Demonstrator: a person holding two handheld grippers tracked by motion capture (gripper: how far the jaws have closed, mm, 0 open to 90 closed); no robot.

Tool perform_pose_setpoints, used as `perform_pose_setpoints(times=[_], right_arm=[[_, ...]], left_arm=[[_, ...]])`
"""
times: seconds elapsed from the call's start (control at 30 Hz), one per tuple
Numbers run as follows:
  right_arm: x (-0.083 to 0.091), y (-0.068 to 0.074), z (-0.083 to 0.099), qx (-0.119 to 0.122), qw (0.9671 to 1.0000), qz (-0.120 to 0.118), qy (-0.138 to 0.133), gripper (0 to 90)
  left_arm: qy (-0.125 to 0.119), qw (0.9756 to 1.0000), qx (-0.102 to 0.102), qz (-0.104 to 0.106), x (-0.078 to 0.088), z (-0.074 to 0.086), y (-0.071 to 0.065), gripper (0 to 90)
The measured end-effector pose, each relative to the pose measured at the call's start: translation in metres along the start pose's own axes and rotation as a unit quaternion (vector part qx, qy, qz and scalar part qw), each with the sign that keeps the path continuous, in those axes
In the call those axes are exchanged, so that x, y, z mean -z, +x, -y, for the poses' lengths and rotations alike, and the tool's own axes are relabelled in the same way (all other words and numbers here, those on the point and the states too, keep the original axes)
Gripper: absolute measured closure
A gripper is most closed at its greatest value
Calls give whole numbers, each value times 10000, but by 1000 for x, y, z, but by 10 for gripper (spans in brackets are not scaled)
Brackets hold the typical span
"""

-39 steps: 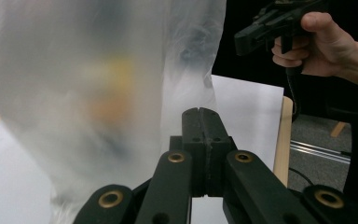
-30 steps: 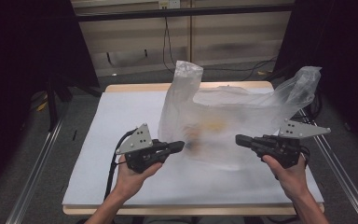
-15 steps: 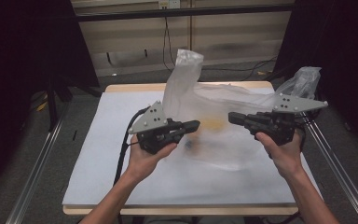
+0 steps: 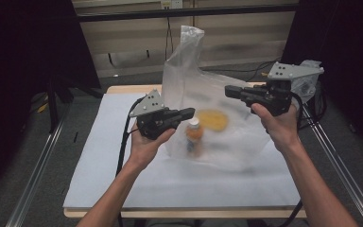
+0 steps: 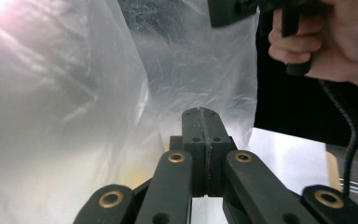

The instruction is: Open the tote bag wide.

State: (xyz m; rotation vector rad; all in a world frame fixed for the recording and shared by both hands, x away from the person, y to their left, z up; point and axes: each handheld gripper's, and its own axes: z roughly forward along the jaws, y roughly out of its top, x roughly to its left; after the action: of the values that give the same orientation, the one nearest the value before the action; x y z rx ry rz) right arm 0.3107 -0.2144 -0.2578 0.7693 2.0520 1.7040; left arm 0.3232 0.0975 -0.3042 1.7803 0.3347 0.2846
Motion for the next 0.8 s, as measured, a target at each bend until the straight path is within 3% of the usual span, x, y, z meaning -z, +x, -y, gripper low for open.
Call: perform_pose_setpoints(times=[0.13, 0.3, 0.47, 0.57, 0.63, 0.7, 0.8], right_arm=[[-2, -5, -8, 16, 10000, 49, -29, 900], [0, -19, -17, -53, 9996, 277, -82, 900], [0, -50, -17, -341, 9969, 701, -105, 900], [-6, -63, -11, -497, 9947, 899, 52, 900], [-8, -66, -7, -562, 9943, 906, 93, 900], [-17, -65, 3, -591, 9943, 832, 298, 900], [-24, -59, 11, -601, 9955, 670, 286, 900]], left_arm=[[93, 9999, 23, -72, -2, 4, 6, 900], [191, 9997, 55, -125, -3, 9, 11, 900], [272, 9993, 80, -228, -2, 15, 16, 900], [337, 9991, 81, -264, -1, 17, 19, 900], [334, 9990, 112, -258, 0, 18, 21, 900], [313, 9990, 149, -281, 0, 18, 21, 900], [293, 9991, 145, -253, 1, 15, 21, 900]])
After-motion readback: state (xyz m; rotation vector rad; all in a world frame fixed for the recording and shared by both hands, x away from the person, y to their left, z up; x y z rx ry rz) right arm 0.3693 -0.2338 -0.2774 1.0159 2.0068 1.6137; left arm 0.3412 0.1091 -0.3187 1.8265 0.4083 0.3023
